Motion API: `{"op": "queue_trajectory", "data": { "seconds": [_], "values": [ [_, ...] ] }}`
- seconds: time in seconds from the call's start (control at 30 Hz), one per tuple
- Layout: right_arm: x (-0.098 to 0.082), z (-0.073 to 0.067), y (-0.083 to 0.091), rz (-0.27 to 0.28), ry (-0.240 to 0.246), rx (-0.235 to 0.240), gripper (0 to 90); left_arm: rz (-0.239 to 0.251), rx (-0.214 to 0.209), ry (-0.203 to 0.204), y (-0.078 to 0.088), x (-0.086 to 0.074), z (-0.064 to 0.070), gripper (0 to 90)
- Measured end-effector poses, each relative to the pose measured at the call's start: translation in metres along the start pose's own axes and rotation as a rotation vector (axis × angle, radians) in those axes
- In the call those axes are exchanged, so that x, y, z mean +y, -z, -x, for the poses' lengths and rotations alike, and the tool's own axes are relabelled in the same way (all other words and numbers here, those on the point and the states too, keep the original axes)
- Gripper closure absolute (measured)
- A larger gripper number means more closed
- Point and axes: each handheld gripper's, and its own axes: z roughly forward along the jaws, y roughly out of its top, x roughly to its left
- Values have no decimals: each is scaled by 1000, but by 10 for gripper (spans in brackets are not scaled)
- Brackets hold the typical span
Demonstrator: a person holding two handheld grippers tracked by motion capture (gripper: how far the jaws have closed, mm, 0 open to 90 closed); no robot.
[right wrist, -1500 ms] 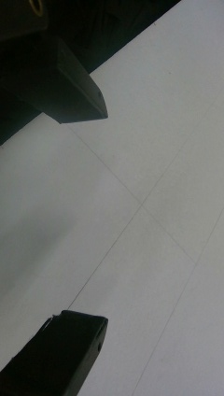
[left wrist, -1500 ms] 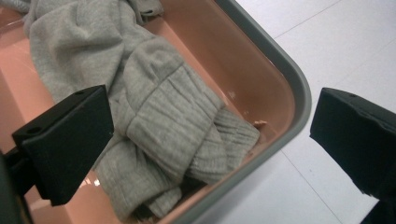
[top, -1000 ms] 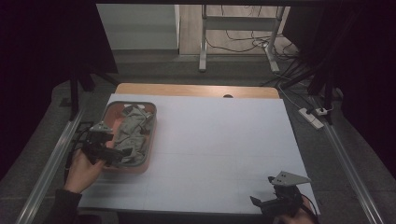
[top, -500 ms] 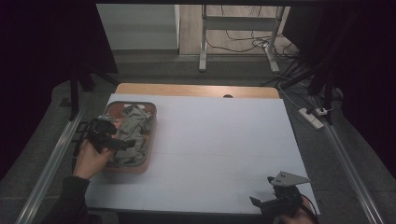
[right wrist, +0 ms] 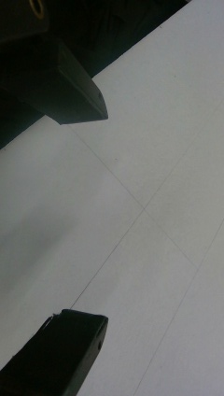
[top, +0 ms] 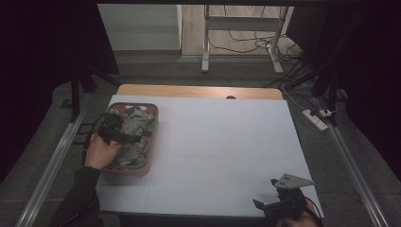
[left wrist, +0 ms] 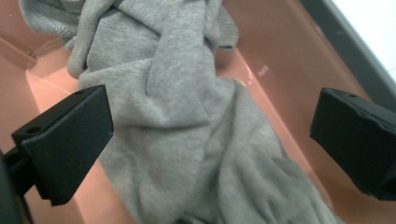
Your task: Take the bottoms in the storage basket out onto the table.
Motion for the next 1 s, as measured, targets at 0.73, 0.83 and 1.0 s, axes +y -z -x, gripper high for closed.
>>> {"op": "queue_trajectory", "data": {
  "seconds": [0.73, 0.83, 1.0],
  "values": [
    [0, 0, 0, -1, 3, 3, 29, -121, 45, 4, -47, 11, -18, 0],
    [0, 0, 0, 0, 3, 3, 29, -189, 49, -2, -56, 12, -19, 0],
    [0, 0, 0, -1, 5, 3, 29, -226, 42, 5, -62, 12, -19, 0]
  ]
}}
